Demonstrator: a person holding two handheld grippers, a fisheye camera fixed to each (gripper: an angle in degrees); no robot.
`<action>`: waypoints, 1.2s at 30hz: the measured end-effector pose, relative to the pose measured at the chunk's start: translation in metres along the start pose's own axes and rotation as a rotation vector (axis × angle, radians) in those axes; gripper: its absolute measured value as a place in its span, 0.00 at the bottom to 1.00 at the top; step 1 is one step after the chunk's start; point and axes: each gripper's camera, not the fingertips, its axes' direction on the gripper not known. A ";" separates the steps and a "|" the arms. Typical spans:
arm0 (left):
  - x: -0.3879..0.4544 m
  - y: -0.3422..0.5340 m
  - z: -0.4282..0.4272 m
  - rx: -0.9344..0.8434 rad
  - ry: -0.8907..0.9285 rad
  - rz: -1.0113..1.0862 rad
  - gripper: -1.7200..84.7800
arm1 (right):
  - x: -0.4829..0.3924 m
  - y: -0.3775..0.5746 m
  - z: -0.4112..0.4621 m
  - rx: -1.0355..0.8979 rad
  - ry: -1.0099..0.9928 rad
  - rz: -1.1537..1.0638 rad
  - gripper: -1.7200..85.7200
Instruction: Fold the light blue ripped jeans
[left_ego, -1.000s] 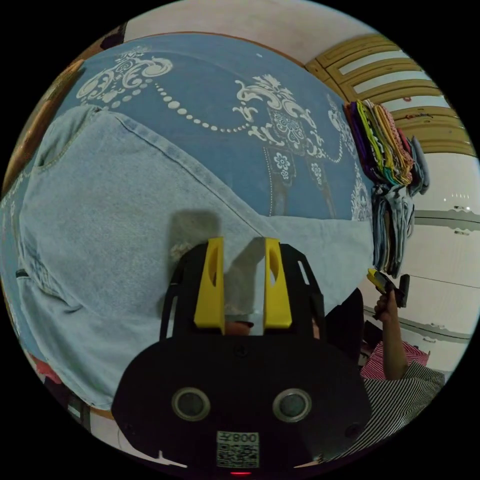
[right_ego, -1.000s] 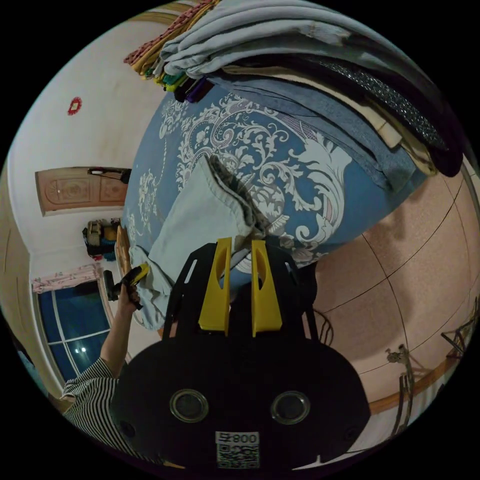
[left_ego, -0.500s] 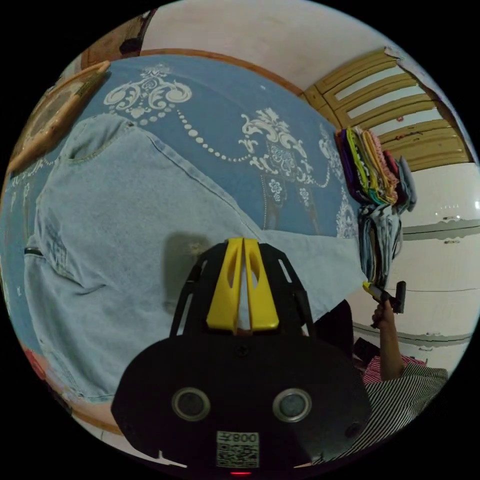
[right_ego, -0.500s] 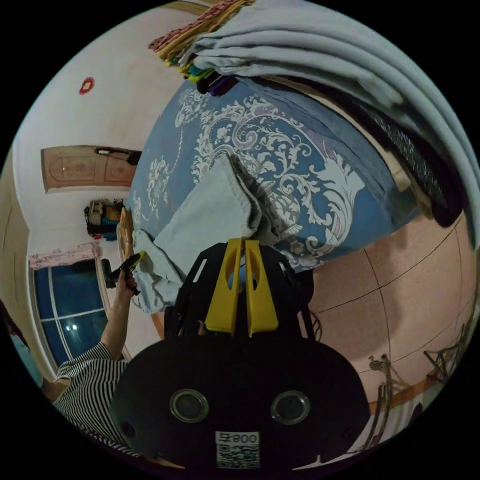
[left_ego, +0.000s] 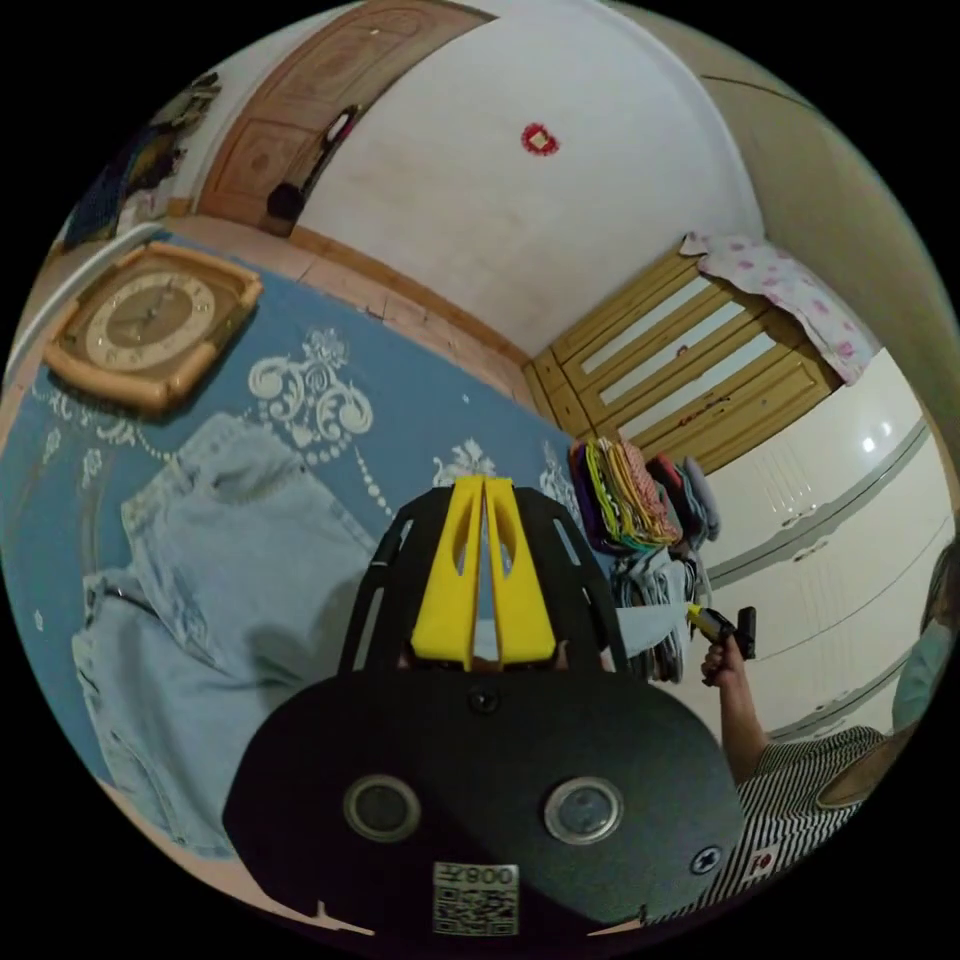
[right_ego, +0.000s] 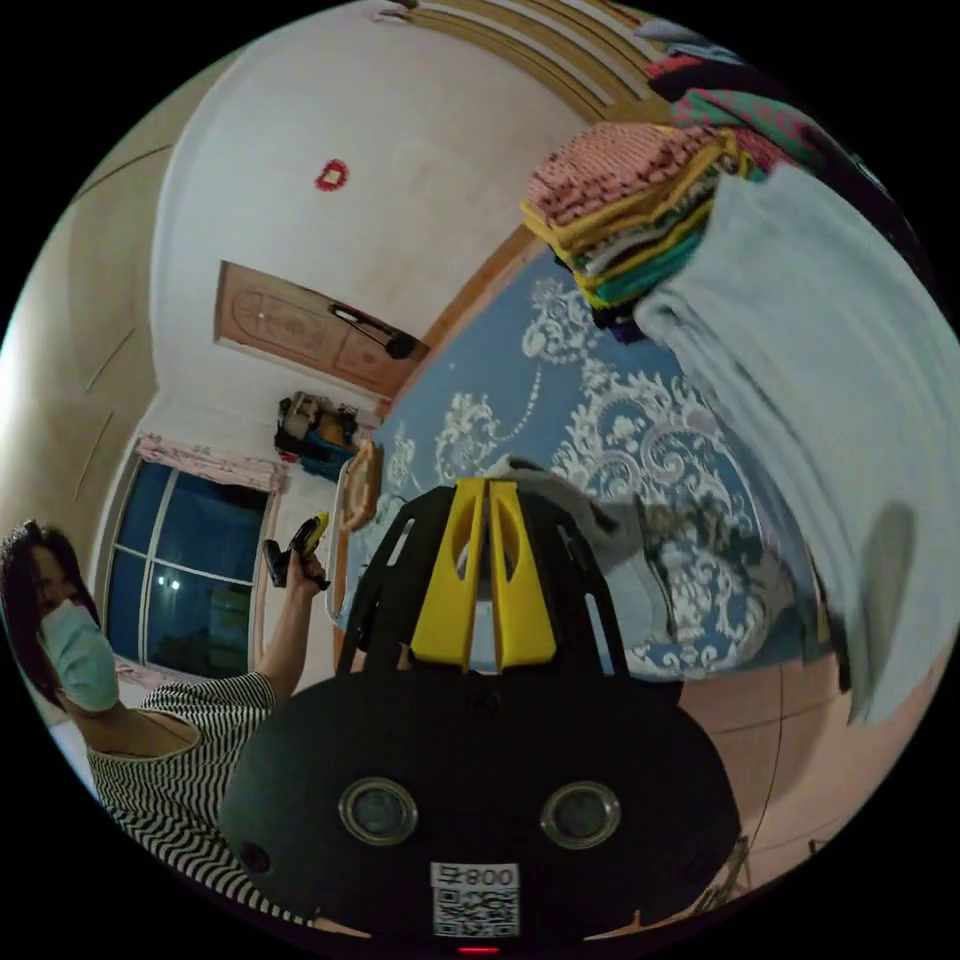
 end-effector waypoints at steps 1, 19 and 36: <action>0.006 -0.011 -0.001 0.007 -0.019 0.021 0.03 | -0.015 -0.012 0.000 0.019 -0.012 -0.033 0.02; -0.012 0.005 0.093 -0.534 -0.527 -0.035 0.10 | -0.087 0.014 0.027 -0.009 -0.009 -0.077 0.02; 0.009 0.004 -0.190 0.089 -0.287 -0.066 0.04 | -0.113 0.013 0.036 0.100 -0.150 -0.111 0.02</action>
